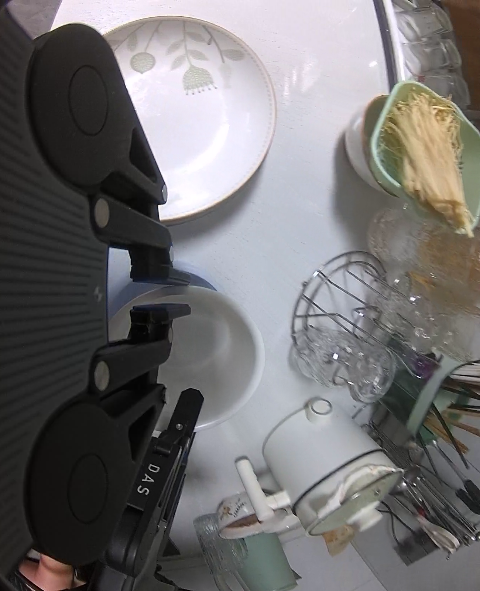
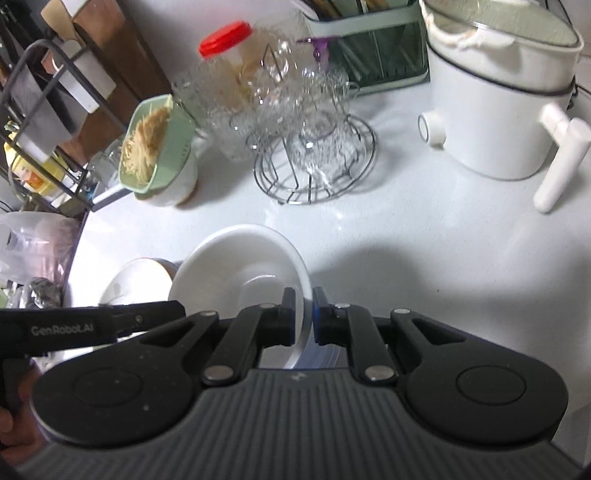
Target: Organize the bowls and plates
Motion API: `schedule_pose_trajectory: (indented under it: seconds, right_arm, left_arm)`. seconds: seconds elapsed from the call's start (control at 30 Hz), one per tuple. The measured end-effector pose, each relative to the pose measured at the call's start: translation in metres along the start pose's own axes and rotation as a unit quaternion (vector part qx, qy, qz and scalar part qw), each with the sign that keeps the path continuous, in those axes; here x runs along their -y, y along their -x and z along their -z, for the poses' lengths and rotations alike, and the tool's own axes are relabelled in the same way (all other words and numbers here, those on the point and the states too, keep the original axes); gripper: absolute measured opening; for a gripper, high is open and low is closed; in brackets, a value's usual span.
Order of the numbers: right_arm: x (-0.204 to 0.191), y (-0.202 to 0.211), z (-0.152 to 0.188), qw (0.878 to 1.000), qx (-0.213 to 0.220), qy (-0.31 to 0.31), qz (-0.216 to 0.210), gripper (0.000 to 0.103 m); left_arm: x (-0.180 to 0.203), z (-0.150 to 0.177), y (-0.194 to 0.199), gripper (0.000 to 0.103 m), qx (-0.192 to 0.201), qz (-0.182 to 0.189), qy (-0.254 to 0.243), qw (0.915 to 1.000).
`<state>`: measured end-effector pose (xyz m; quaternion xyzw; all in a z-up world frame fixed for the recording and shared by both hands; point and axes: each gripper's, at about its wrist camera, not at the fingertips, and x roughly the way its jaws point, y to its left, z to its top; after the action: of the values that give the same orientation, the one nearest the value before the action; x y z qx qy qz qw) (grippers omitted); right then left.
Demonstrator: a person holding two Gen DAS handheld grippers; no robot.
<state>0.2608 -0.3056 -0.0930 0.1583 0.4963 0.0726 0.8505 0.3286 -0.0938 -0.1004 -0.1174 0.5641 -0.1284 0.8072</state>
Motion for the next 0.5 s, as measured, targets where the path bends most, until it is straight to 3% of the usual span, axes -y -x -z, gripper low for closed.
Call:
schedule_pose_trajectory:
  seconds: [0.2,0.3,0.37,0.5]
  right_arm:
    - [0.002,-0.008,0.003,1.000,-0.009,-0.011,0.006,0.013]
    - [0.005,-0.008,0.002,1.000,-0.001,-0.011,0.011,0.027]
    - [0.007,-0.009,0.002,1.000,0.006,-0.008,0.016,0.046]
    - [0.011,-0.018,0.004,1.000,0.004,-0.003,0.023,0.045]
  left_arm:
    - [-0.007,0.004,-0.007,0.014,-0.016,-0.012,0.004,0.9998]
    - [-0.016,0.004,-0.006,0.023,-0.019,-0.011,0.022,0.9995]
    - [-0.022,0.004,-0.007,0.028,-0.019,-0.013,0.031,0.9992]
    - [-0.031,0.008,-0.004,0.032,-0.025,-0.008,0.046,0.9986]
